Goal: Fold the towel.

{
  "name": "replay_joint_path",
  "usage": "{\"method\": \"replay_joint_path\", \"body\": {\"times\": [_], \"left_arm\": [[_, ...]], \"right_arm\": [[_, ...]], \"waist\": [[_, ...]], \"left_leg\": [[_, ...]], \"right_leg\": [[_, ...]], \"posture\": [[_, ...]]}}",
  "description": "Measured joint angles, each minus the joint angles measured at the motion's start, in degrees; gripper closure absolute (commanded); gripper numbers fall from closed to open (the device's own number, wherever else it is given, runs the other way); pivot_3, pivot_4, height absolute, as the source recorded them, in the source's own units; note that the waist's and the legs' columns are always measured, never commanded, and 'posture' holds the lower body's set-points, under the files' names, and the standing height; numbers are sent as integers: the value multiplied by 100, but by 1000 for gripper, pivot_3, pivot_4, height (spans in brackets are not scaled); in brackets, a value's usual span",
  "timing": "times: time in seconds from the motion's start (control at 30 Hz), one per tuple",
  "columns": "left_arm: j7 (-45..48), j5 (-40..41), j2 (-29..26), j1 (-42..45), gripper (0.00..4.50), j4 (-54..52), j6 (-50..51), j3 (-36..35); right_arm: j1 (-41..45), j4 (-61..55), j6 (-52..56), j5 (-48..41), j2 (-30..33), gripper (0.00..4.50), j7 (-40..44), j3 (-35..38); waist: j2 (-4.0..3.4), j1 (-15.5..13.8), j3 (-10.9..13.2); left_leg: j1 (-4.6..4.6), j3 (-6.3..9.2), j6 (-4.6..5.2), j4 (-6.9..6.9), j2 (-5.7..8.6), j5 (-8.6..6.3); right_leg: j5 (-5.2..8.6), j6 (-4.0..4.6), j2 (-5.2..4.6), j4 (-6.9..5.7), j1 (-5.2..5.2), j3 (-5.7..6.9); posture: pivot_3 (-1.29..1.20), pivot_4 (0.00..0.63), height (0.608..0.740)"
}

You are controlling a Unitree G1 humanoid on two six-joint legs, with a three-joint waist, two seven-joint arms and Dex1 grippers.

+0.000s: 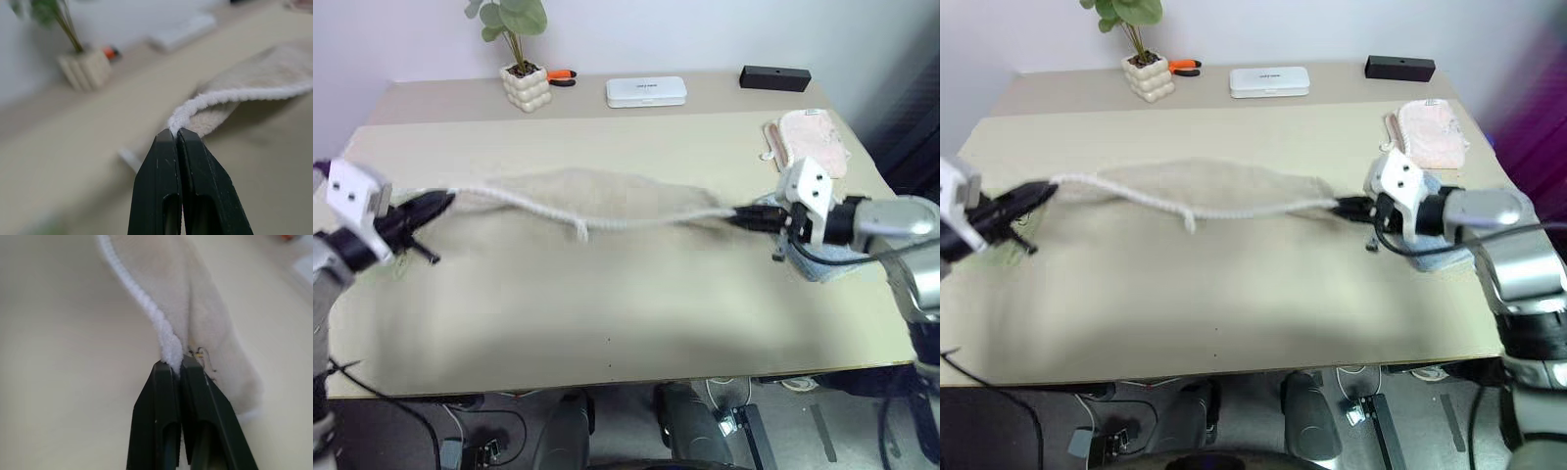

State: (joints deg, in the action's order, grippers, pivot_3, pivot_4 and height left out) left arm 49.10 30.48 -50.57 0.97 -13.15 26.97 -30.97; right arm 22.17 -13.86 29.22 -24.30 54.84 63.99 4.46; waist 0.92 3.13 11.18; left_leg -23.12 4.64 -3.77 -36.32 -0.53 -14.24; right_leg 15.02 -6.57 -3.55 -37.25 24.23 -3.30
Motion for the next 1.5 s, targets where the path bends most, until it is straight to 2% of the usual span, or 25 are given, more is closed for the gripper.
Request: {"method": "replay_joint_path", "body": {"times": [0.17, 0.33, 0.5, 0.7, 0.77, 0.9, 1.07, 1.3, 1.4, 1.5], "left_arm": [[417, 79, -194, -1010, 4500, -265, 368, -288], [699, 7, -349, -1163, 4500, -170, 340, -305], [363, -562, -198, 19, 4500, 545, -231, 612], [43, -1416, 341, 1775, 4500, 2320, -1159, 1791], [40, -1599, 438, 2100, 4500, 2789, -1407, 2007], [42, -1889, 635, 2692, 4500, 3784, -1881, 2298], [28, -2142, 768, 3035, 4500, 4678, -2354, 2472], [-219, -2246, 982, 3287, 4500, 5265, -2721, 2506], [-410, -2230, 1055, 3332, 3619, 5415, -2758, 2438], [-601, -2221, 1093, 3338, 2259, 5517, -2759, 2306]], "right_arm": [[-659, -322, 425, -481, 335, 4454, 399, 329], [-705, -134, 260, -419, 467, 4454, 494, 306], [44, 699, -320, 341, 10, 4454, 21, -242], [862, 2183, -1054, 1282, -589, 4454, -410, -894], [1027, 2493, -1207, 1441, -723, 4454, -480, -983], [1322, 3061, -1428, 1697, -1052, 4454, -652, -1075], [1510, 3501, -1688, 1858, -1291, 4454, -763, -1099], [1510, 3647, -1773, 1944, -1430, 4454, -873, -1089], [1486, 3640, -1675, 1939, -1453, 3569, -969, -1046], [1400, 3541, -1552, 1917, -1440, 2217, -1050, -923]], "waist": [[4, -63, 1], [6, -78, 2], [7, -77, 1], [7, -74, 1], [7, -55, 1], [7, -56, 1], [7, -62, 1], [7, -63, 1], [7, -57, 1], [7, -59, 1]], "left_leg": [[81, -9, 0, 8, -8, -1], [79, -12, 0, 8, -8, -1], [82, -12, -1, 7, -9, 0], [72, -11, -1, 9, -7, 0], [72, -11, -1, 14, -7, 0], [71, -10, -1, 17, -7, 0], [70, -9, -1, 16, -7, 0], [70, -7, -1, 14, -7, 1], [70, -7, -1, 14, -7, 0], [70, -5, -1, 14, -7, 0]], "right_leg": [[27, 42, 6, 19, -79, 0], [31, 51, 5, 26, -79, 0], [18, 29, 8, 22, -82, 0], [10, 17, 7, 16, -70, 2], [10, 16, 7, 14, -65, 2], [10, 16, 9, 6, -58, 3], [9, 16, 9, 6, -59, 3], [9, 15, 8, 2, -60, 5], [9, 15, 8, 1, -59, 5], [9, 15, 9, -1, -59, 6]], "posture": [[0, 150, 737], [0, 150, 737], [0, 150, 737], [0, 150, 737], [0, 150, 737], [0, 150, 737], [0, 150, 737], [0, 150, 737], [0, 150, 737], [0, 150, 737]]}}
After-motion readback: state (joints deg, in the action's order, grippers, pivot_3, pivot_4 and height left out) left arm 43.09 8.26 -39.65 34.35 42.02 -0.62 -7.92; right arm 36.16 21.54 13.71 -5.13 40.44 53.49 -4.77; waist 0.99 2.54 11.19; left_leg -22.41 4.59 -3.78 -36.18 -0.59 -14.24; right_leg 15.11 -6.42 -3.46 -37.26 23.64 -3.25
